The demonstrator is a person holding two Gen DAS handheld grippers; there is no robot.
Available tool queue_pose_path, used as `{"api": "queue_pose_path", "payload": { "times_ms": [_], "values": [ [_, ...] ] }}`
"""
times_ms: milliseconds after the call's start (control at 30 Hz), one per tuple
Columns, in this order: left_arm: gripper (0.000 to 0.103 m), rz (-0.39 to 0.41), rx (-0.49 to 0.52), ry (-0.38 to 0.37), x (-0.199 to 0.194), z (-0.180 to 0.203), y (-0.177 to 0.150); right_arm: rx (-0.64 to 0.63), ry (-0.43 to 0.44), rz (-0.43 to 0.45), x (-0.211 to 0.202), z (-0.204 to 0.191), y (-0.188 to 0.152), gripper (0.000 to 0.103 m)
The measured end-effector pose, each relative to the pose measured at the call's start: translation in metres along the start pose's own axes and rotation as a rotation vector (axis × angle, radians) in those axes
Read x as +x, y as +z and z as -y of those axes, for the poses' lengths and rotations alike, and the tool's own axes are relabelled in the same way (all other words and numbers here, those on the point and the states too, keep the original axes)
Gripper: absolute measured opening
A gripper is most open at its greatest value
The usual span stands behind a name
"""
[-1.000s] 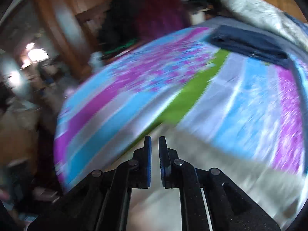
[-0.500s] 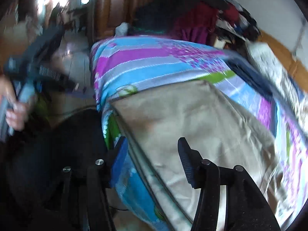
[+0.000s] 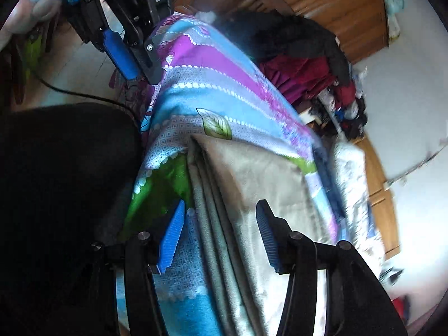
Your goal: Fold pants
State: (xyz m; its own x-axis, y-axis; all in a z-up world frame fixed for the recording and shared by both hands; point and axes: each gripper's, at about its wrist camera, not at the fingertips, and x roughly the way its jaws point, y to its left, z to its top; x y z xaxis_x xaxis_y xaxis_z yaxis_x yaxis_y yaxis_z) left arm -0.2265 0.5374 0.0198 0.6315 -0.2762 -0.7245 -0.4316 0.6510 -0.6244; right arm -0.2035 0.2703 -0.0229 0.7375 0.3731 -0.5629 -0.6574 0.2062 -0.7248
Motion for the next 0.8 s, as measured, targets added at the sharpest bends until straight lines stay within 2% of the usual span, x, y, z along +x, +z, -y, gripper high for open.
{"api": "queue_pose_path", "payload": {
  "times_ms": [133, 300, 467, 800],
  "values": [
    [0.032, -0.002, -0.028, 0.003, -0.002, -0.006, 0.002, -0.006, -0.027, 0.013, -0.001, 0.000, 0.002, 0.053],
    [0.034, -0.007, -0.012, 0.017, -0.001, -0.007, 0.005, -0.007, -0.029, 0.008, -0.010, 0.002, 0.006, 0.053],
    [0.035, -0.016, -0.014, 0.017, 0.004, -0.009, 0.003, -0.011, -0.020, 0.048, -0.021, 0.003, 0.011, 0.053],
    [0.035, -0.031, -0.021, 0.030, 0.004, -0.014, -0.004, -0.035, -0.033, 0.024, 0.001, -0.004, 0.021, 0.052]
  ]
}}
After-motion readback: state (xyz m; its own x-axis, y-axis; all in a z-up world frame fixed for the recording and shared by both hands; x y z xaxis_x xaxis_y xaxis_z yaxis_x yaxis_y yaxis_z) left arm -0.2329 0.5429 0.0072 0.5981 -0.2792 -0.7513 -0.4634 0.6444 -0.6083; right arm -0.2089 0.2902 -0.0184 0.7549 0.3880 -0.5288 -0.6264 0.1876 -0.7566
